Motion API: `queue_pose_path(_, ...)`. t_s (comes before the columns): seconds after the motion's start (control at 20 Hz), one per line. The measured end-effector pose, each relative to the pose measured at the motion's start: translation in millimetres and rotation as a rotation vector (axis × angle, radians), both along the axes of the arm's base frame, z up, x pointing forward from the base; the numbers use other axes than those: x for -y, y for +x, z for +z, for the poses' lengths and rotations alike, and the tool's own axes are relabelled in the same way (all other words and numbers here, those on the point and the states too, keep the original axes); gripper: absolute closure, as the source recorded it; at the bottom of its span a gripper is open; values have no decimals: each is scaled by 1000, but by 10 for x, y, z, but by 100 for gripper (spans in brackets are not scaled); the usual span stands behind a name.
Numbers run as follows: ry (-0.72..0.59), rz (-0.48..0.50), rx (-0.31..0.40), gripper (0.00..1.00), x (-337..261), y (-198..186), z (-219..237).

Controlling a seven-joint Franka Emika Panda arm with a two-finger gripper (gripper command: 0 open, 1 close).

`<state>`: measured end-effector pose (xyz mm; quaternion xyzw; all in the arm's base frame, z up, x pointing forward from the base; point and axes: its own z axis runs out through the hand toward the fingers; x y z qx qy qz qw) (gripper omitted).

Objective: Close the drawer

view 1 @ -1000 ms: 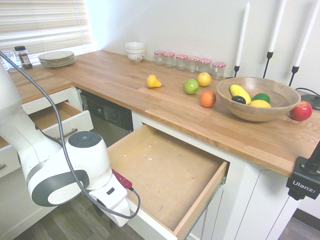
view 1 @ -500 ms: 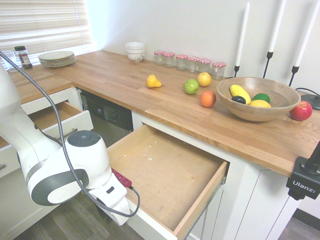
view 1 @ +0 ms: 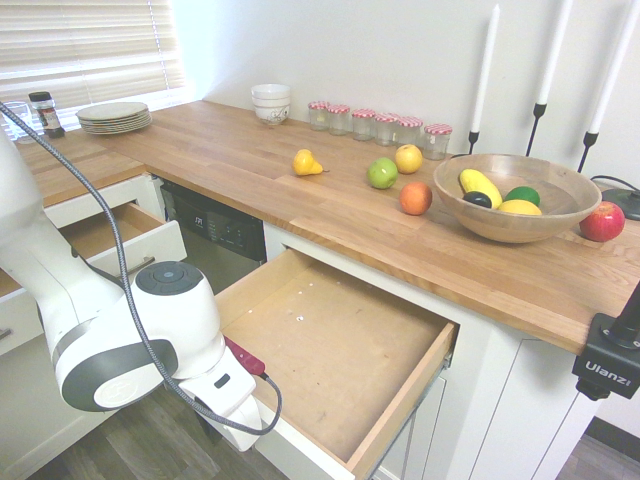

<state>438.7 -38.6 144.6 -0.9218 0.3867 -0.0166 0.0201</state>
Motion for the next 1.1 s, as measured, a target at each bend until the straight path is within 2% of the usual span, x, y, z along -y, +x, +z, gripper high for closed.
queue_pose_path(0.4,-3,5,27,100,5,118,35)
queue_pose_path(0.65,3,10,44,100,4,499,41)
queue_pose_path(1.1,11,11,34,100,52,1157,50)
